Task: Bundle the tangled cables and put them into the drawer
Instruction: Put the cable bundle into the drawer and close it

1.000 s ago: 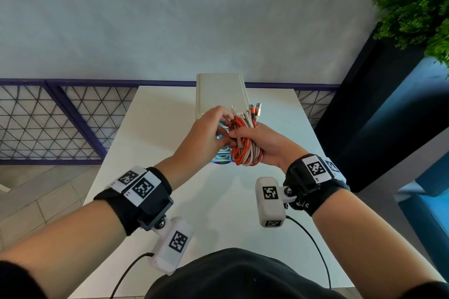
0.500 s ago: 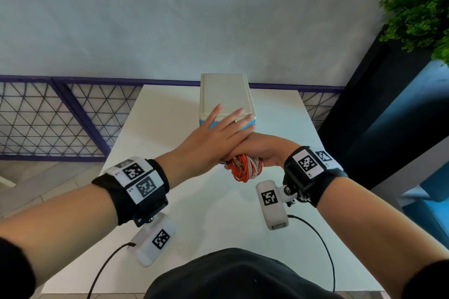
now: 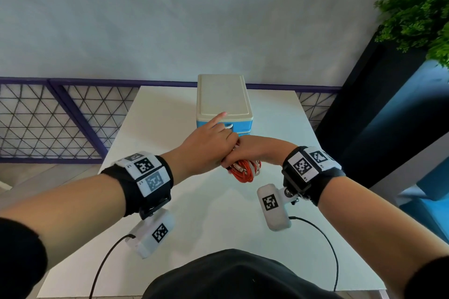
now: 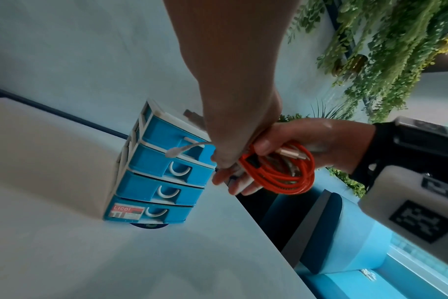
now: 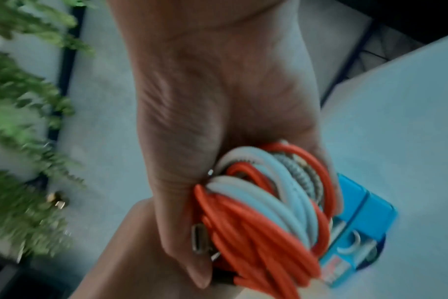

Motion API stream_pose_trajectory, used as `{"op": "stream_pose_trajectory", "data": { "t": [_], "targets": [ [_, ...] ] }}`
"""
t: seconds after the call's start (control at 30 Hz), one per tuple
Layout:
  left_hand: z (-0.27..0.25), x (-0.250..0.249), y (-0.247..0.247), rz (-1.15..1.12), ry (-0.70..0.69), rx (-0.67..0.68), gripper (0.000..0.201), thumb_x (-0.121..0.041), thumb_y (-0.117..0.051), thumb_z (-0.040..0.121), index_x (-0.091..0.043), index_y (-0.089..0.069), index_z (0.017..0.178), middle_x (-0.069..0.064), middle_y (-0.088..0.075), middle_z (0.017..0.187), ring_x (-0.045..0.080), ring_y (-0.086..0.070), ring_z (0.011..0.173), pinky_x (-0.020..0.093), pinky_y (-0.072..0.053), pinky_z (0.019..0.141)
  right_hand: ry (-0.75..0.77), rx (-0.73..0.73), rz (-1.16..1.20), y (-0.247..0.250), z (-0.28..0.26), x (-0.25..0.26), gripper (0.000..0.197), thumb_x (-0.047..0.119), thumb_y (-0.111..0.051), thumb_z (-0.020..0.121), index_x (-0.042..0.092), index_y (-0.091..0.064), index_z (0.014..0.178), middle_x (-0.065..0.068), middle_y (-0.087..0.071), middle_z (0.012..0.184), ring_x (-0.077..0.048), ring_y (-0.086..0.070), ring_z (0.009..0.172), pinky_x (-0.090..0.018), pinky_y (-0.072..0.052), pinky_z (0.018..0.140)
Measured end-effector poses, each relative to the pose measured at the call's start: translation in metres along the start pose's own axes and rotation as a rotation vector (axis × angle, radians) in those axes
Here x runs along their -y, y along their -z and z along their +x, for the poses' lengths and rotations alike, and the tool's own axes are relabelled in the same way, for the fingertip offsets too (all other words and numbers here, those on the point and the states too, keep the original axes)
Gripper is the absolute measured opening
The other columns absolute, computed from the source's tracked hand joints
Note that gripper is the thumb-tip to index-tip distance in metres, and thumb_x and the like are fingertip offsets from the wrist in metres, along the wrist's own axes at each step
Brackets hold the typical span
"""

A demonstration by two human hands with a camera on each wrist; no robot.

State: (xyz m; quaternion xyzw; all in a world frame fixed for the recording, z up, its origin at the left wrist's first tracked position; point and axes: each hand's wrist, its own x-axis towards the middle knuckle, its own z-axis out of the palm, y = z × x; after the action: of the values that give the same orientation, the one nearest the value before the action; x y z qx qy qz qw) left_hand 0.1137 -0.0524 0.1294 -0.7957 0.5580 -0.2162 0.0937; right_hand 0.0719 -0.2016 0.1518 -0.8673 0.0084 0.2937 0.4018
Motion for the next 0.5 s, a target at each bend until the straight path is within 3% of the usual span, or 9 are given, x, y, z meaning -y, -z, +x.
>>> {"op": "stream_pose_trajectory", "data": {
  "t": [0.03,0.1,0.2,0.27,0.33,0.37,0.43,0.5],
  "targets": [
    [0.000,-0.001,0.001,-0.061,0.046,0.048,0.013,-0.017,-0.059,0.075,-0.011,-0.061,0.085,0.006,-0.066,0.072,0.027,-0.062,0.070,0.042,-0.049,0.094,-0.003,-0.068,-0.138,0.001,0.000,0.000,0.036,0.035,-0.076,0.073,0.016,-0.066,0.102,-0.005,-0.071,0.103,-0.020,-0.068,0.093,-0.037,-0.056,0.087],
    [-0.001,-0.004,0.000,-0.195,0.196,0.217,0.019,-0.020,-0.059,0.079,-0.012,-0.059,0.096,0.006,-0.068,0.084,0.029,-0.062,0.080,0.035,-0.047,0.067,0.022,-0.191,-0.314,-0.002,-0.004,0.004,0.046,0.041,-0.075,0.075,0.021,-0.060,0.114,0.000,-0.066,0.111,-0.019,-0.063,0.098,-0.034,-0.054,0.087],
    [0.000,-0.002,-0.005,-0.225,0.328,0.341,0.029,-0.025,-0.055,0.081,-0.017,-0.053,0.109,0.001,-0.067,0.095,0.025,-0.059,0.087,0.031,-0.039,0.060,0.097,-0.414,-0.663,-0.019,-0.005,0.004,0.066,0.050,-0.066,0.078,0.018,-0.046,0.132,0.000,-0.058,0.124,-0.022,-0.055,0.112,-0.039,-0.045,0.096],
    [0.002,-0.002,-0.007,-0.247,0.384,0.331,0.024,-0.028,-0.055,0.080,-0.019,-0.055,0.102,-0.001,-0.065,0.085,0.023,-0.054,0.075,0.031,-0.038,0.058,0.090,-0.510,-0.897,-0.035,0.000,-0.001,0.092,0.058,-0.063,0.078,0.010,-0.026,0.147,-0.004,-0.047,0.141,-0.025,-0.044,0.128,-0.044,-0.034,0.107],
    [0.004,-0.003,-0.005,-0.353,0.428,0.347,0.013,-0.030,-0.053,0.079,-0.022,-0.056,0.090,-0.005,-0.058,0.073,0.021,-0.051,0.068,0.029,-0.038,0.056,0.014,-0.560,-1.076,-0.044,0.004,-0.005,0.109,0.062,-0.063,0.077,0.002,-0.009,0.150,-0.010,-0.039,0.146,-0.028,-0.038,0.133,-0.049,-0.025,0.113],
    [0.005,-0.002,-0.004,-0.432,0.452,0.381,0.008,-0.030,-0.054,0.078,-0.025,-0.054,0.083,-0.007,-0.054,0.069,0.020,-0.051,0.066,0.028,-0.037,0.055,-0.011,-0.606,-1.135,-0.045,0.007,-0.008,0.107,0.060,-0.064,0.078,0.000,-0.010,0.149,-0.011,-0.042,0.143,-0.028,-0.039,0.132,-0.050,-0.025,0.113],
    [0.006,-0.001,-0.003,-0.558,0.475,0.462,0.012,-0.027,-0.057,0.074,-0.026,-0.047,0.067,-0.009,-0.049,0.061,0.019,-0.048,0.062,0.026,-0.033,0.051,0.017,-0.692,-1.179,-0.043,0.011,-0.011,0.080,0.045,-0.063,0.083,0.003,-0.030,0.143,-0.008,-0.056,0.127,-0.027,-0.052,0.118,-0.047,-0.033,0.107],
    [0.006,0.001,-0.004,-0.615,0.498,0.502,0.017,-0.021,-0.058,0.070,-0.023,-0.044,0.060,-0.005,-0.050,0.057,0.022,-0.049,0.058,0.026,-0.033,0.048,0.080,-0.702,-1.152,-0.040,0.013,-0.009,0.040,0.030,-0.059,0.086,0.011,-0.052,0.120,-0.002,-0.066,0.106,-0.023,-0.061,0.097,-0.036,-0.045,0.085]
  ]
}}
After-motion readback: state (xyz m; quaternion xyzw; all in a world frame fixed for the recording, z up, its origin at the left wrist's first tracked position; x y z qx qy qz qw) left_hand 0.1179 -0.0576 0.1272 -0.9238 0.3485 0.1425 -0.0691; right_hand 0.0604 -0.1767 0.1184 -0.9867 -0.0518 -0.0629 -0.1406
